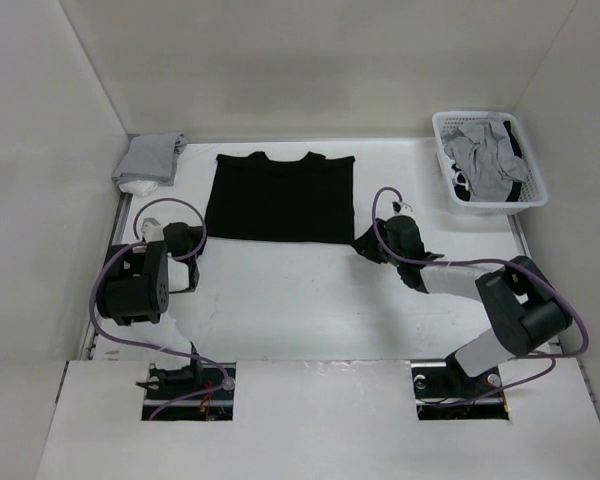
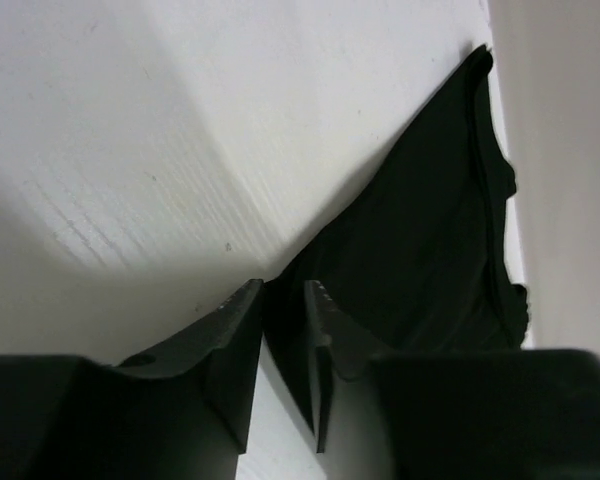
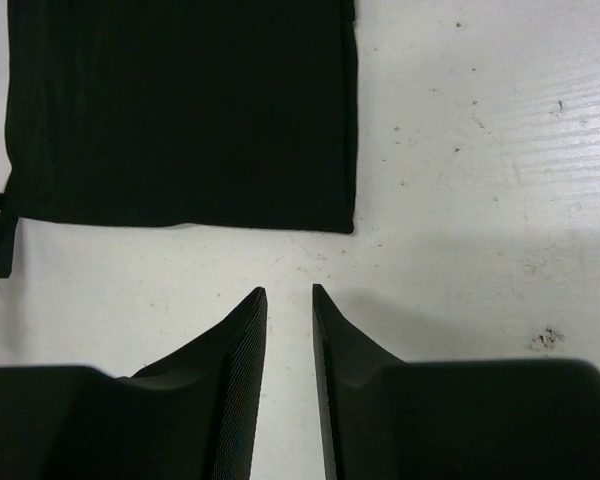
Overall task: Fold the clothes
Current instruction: Fold the tank top
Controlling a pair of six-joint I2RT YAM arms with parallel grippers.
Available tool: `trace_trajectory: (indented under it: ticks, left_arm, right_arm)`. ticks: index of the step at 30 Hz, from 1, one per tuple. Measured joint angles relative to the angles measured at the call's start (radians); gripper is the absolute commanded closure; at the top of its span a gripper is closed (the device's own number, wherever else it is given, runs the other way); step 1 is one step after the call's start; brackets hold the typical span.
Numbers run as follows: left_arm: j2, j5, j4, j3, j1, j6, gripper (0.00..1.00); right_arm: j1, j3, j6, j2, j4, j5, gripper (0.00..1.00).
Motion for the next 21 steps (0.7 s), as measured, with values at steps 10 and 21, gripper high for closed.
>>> trace_trajectory:
  ticks: [10,21]
  left_arm:
    - [0.050,0.020,0.028,0.019,0.012,-0.044,0.96]
    - [0.058,0.023,0.029,0.028,0.012,-0.050,0.99]
  right_arm:
    - [-0.010,-0.011,0.062,0.053,0.030,0.011,0.54]
    - [-0.042,0.055,0.160,0.183,0.074,0.015,0.71]
